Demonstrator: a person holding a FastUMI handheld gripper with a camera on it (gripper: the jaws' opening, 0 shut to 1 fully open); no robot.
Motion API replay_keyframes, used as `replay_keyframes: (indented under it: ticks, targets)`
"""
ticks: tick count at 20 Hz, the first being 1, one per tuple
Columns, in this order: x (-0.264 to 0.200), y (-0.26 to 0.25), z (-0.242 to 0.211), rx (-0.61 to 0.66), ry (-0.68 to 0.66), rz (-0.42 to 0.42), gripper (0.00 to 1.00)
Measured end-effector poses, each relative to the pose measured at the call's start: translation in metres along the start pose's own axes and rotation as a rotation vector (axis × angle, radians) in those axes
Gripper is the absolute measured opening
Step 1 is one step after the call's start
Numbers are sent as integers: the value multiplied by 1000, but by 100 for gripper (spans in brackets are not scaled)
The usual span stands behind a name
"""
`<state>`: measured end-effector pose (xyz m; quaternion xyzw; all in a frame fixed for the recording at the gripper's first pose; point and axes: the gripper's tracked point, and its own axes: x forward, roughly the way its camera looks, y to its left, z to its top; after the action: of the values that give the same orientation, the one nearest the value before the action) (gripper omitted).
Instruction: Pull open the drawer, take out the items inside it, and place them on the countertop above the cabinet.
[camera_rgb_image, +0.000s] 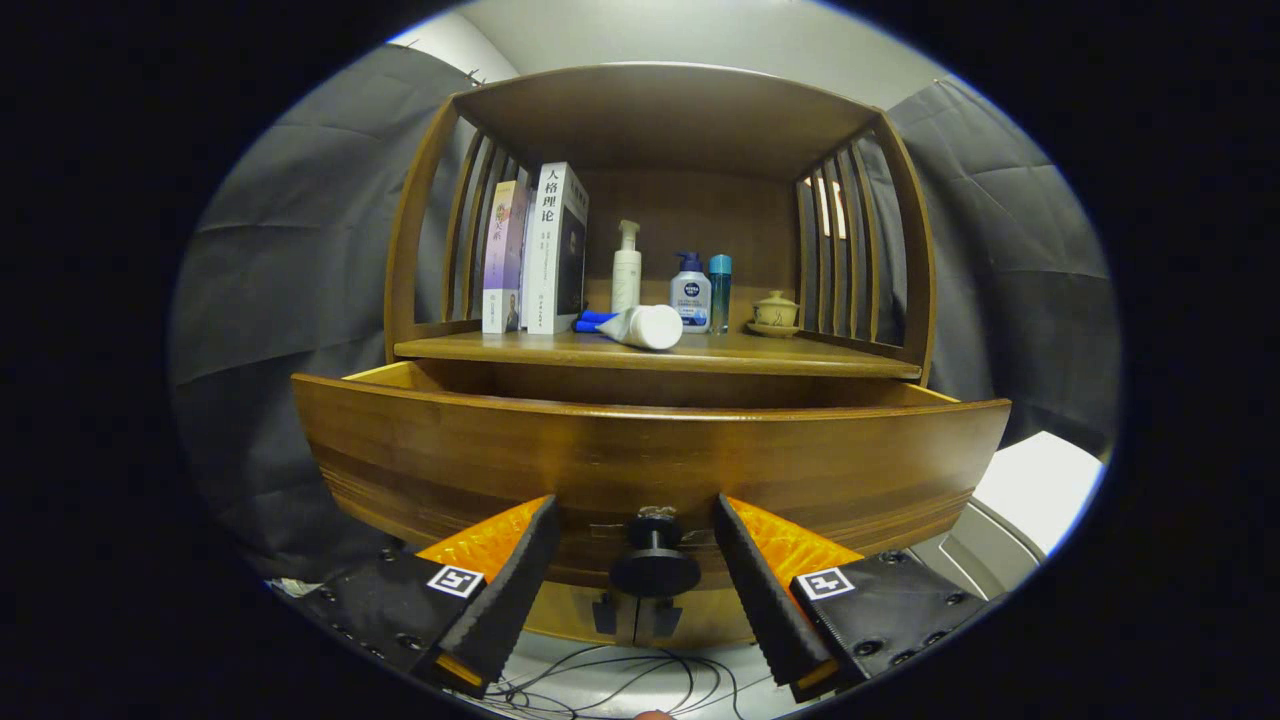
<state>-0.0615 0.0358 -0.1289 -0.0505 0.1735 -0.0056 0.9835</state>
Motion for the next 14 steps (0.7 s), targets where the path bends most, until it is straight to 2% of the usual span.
replay_keyframes:
  ticks: [14]
  targets:
    - [59,0,13,10,5,-12,98]
